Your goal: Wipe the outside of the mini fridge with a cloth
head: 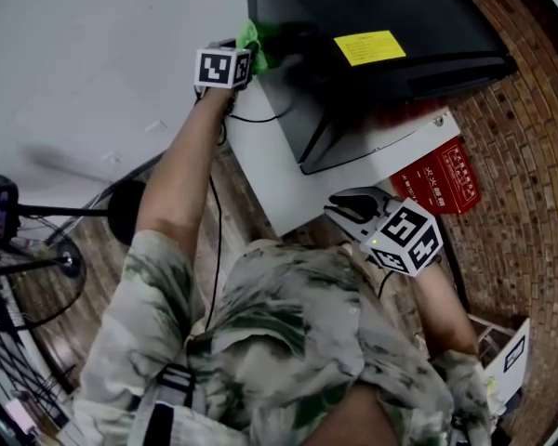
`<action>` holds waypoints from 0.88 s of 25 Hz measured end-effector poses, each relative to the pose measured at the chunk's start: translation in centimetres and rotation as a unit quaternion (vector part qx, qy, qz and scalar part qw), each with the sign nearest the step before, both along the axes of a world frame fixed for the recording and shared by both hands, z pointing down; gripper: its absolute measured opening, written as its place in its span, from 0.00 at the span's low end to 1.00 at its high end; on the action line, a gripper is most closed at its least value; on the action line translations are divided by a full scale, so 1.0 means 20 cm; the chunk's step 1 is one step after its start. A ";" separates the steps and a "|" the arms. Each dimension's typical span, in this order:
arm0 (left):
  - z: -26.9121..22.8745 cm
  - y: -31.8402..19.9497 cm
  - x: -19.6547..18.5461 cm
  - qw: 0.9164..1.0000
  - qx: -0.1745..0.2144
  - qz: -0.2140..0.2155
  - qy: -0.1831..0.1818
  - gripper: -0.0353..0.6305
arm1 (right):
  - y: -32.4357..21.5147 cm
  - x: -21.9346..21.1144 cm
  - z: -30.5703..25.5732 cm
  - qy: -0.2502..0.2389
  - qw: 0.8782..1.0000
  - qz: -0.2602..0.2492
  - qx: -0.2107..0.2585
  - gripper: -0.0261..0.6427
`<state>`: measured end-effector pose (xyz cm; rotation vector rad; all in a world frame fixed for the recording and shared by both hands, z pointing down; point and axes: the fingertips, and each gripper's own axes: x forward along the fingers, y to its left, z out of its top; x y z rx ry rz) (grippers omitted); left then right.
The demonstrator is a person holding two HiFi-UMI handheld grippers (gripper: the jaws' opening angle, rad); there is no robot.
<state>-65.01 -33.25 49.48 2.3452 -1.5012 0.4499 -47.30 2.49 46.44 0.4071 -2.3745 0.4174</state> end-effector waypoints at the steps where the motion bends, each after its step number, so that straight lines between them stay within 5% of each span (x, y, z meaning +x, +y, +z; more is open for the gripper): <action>1: 0.05 0.00 0.00 1.000 -0.006 -0.001 0.001 0.25 | 0.00 0.01 0.01 0.002 1.000 0.004 -0.001 0.16; 9: 0.45 0.04 -0.02 0.997 -0.071 -0.031 -0.008 0.25 | 0.00 0.09 0.03 0.017 0.999 0.037 -0.007 0.16; 22: 0.86 0.15 0.04 0.991 -0.130 -0.014 -0.021 0.25 | 0.04 0.16 0.06 0.037 0.997 0.068 -0.022 0.16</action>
